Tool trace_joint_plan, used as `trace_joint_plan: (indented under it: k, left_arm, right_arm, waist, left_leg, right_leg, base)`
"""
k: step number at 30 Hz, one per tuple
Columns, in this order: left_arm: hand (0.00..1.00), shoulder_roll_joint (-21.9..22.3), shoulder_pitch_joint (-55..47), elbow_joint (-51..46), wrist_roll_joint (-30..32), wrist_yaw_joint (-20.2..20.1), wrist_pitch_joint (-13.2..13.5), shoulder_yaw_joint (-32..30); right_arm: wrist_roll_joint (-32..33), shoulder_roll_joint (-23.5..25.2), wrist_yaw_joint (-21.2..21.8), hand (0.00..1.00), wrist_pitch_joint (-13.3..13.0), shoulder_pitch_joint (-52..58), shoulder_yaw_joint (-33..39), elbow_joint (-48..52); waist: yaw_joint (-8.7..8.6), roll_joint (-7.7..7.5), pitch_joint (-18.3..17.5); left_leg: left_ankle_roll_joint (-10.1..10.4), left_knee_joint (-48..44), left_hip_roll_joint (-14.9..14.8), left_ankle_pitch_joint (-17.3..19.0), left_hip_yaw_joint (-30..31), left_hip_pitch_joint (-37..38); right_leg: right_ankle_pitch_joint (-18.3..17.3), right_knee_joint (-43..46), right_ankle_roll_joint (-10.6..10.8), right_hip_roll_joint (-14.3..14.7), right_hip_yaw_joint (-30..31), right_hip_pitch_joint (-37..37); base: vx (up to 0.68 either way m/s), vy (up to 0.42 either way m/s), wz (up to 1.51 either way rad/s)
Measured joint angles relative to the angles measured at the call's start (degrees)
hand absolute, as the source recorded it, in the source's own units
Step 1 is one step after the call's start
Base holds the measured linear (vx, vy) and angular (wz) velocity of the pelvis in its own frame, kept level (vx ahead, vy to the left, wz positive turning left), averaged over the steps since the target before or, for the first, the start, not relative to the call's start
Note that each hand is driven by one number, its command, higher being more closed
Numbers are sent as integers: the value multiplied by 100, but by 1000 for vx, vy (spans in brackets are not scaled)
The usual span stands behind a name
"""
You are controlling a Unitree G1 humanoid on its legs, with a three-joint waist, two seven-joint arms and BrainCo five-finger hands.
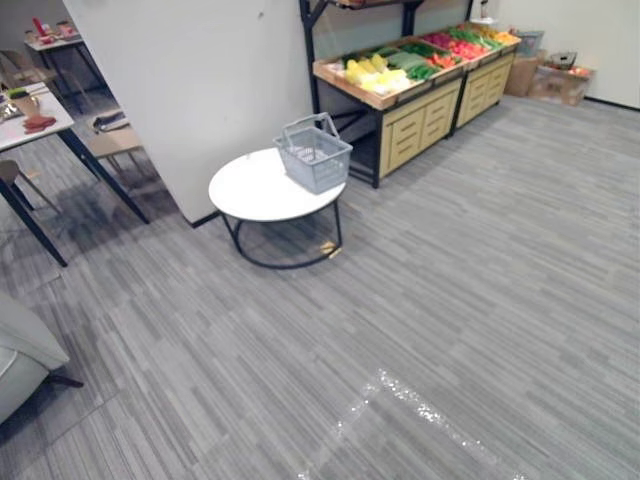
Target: Pick vegetable in the basket
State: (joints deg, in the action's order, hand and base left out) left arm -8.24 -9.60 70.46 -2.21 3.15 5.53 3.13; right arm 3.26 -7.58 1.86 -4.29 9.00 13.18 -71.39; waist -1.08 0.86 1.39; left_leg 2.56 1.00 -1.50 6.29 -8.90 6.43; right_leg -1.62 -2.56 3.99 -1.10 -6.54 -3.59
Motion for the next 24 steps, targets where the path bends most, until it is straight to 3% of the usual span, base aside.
trace_joint_plan:
  k: [24]
  left_arm:
    - [0,102,-59,19,132,-80,59,-695]
  right_arm:
    - [115,80,-36,0,-1,-33,213,-53]
  waist:
    - [-13,-74,95]
  left_leg:
    - [2,194,-3,-81,9,162]
  right_leg:
    - [24,-119,-36,16,-107,-155]
  base:
    - [2,-19,1]
